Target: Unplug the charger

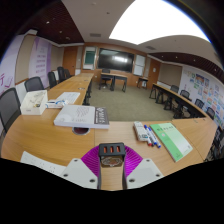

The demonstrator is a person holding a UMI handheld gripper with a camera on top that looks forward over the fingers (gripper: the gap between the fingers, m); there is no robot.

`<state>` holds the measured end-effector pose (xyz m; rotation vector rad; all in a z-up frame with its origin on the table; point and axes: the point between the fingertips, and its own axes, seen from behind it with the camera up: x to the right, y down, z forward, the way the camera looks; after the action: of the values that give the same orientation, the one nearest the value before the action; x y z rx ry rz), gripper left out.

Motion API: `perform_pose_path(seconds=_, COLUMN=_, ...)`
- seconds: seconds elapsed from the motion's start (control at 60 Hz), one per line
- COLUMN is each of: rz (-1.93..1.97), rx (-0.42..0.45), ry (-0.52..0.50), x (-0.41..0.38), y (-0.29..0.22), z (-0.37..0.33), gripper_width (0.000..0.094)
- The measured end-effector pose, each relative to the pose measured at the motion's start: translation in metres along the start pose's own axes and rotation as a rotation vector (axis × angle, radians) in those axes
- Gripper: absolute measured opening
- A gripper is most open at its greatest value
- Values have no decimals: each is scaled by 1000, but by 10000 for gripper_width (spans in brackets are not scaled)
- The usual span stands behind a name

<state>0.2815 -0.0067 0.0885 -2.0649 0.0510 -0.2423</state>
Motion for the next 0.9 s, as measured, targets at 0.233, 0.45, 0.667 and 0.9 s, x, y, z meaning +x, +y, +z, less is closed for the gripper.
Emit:
perform_pose_path(seconds=0.233, rz=83, rx=-214, ry=-79, x=3, y=84, z=19, gripper_width=388)
perform_pose_path(seconds=0.45, rz=80, rx=-177, ry=-92, x=4, y=70, z=-7, gripper_width=847)
perform_pose_path(seconds=0.667, rz=83, rx=-105, ry=-79, x=2, y=37, z=-93, gripper_width=860)
perform_pose_path(seconds=0.9, rz=73, rx=-41, ry=-64, x=-13, y=31, z=-226, gripper_width=852)
